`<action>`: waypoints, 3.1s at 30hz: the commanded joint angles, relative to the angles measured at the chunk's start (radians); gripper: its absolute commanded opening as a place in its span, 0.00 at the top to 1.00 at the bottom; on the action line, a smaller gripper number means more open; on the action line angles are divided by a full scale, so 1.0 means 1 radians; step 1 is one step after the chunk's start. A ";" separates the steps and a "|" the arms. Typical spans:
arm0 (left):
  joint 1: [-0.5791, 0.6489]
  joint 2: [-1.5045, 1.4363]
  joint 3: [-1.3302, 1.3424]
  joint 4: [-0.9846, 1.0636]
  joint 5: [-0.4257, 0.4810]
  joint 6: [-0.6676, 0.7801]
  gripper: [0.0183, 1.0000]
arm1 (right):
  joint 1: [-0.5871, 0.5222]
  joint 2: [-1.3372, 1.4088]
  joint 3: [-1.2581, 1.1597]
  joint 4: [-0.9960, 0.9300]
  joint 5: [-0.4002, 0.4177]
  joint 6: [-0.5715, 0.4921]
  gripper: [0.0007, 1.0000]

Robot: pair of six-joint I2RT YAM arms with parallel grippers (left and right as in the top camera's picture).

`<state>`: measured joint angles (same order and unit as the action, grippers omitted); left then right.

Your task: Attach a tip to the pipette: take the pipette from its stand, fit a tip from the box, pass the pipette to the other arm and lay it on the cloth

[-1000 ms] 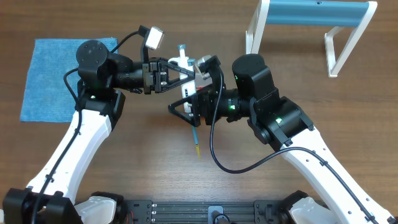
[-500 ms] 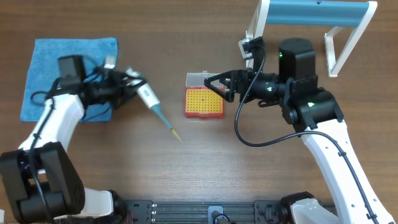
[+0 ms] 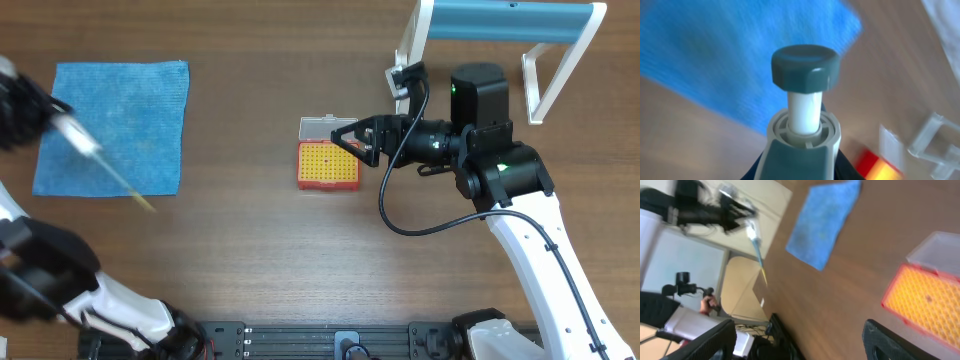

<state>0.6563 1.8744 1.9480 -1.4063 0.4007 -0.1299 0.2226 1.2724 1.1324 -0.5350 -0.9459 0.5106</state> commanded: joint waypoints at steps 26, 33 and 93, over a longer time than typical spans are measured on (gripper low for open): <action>-0.255 0.848 0.711 -0.026 -0.449 0.521 0.99 | -0.003 -0.003 0.001 -0.239 0.515 0.272 0.18; -0.255 0.850 0.710 -0.018 -0.426 0.521 0.99 | -0.003 -0.003 0.001 -0.238 0.515 0.282 0.18; -0.492 -0.251 0.945 -0.293 -0.179 0.074 0.12 | -0.003 -0.479 0.002 -0.257 1.052 -0.133 0.18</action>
<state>0.2234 1.7657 2.9479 -1.6905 0.1497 0.0032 0.2226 0.8967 1.1316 -0.7395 0.0532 0.4751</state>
